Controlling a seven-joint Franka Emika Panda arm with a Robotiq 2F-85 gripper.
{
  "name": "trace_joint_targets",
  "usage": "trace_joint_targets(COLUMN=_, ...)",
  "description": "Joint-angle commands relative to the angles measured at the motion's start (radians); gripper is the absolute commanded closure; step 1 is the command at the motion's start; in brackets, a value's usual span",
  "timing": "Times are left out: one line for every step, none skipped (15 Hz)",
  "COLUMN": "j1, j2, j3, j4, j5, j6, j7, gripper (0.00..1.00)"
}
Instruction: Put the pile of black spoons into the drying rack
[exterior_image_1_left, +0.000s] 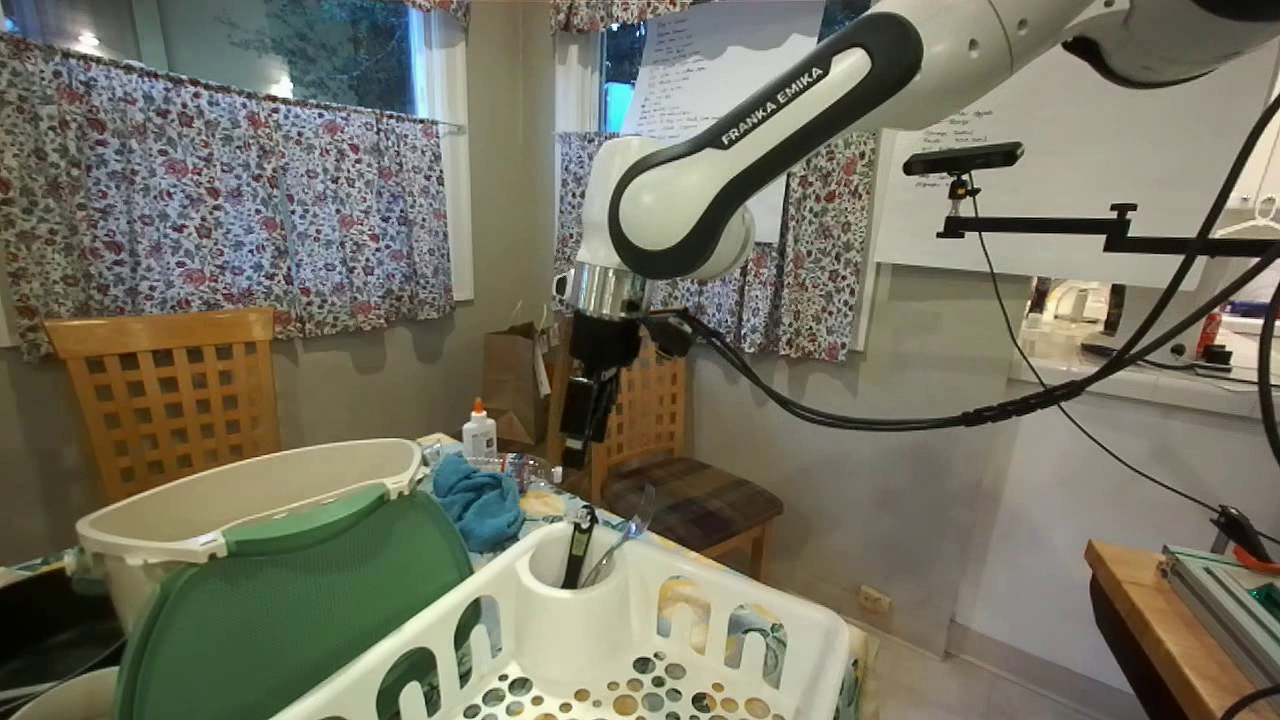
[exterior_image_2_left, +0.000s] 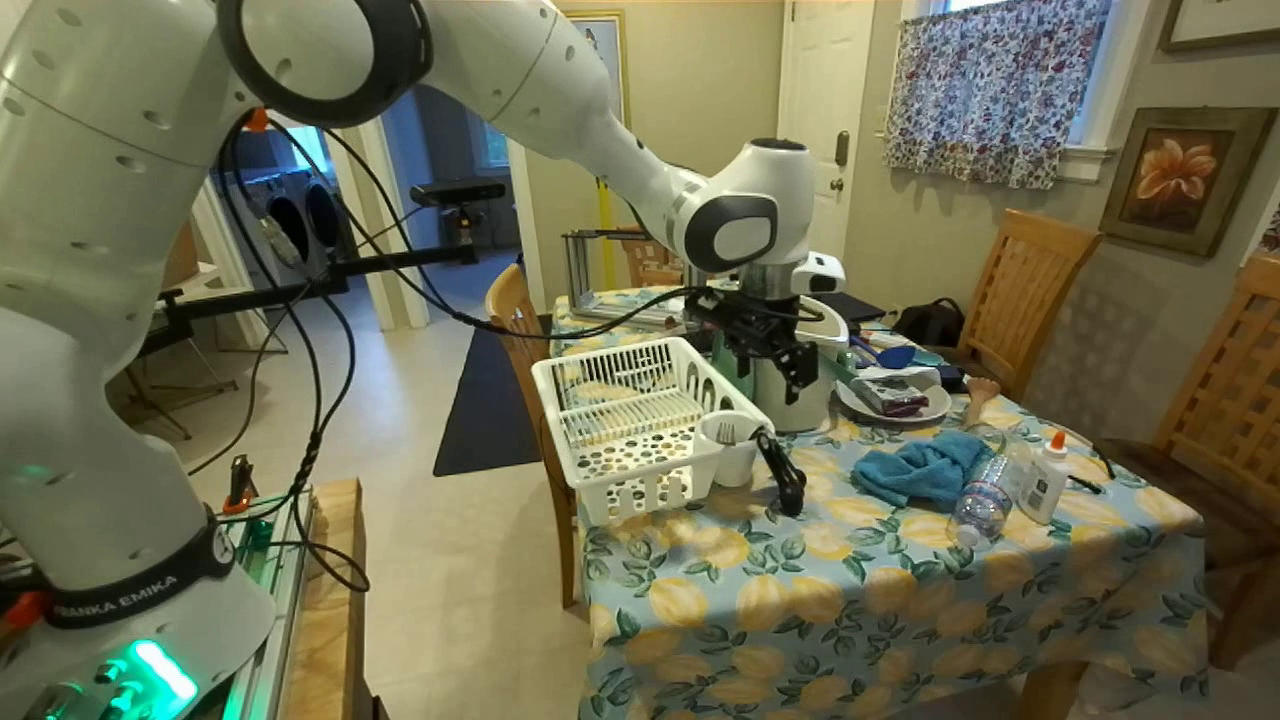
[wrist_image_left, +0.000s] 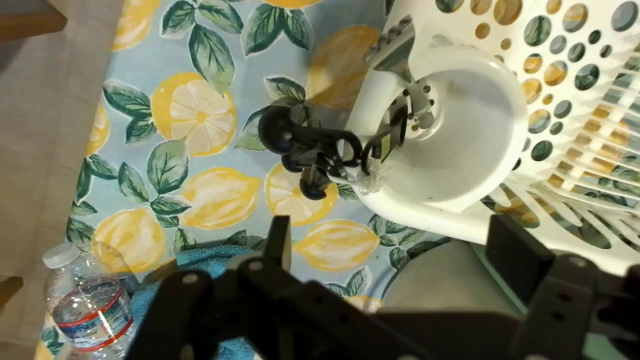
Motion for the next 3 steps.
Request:
trace_joint_targets(j1=-0.004, j2=-0.006, j3=0.004, j4=-0.006, j5=-0.005, j6=-0.001, j7=0.003, gripper=0.0)
trace_joint_targets(j1=-0.003, j2=-0.009, j3=0.004, j4=-0.01, j5=-0.005, j6=0.0, j7=0.003, gripper=0.0)
trace_joint_targets(j1=-0.003, j2=-0.01, j3=0.004, j4=-0.014, j5=-0.005, j6=0.002, j7=0.003, gripper=0.0)
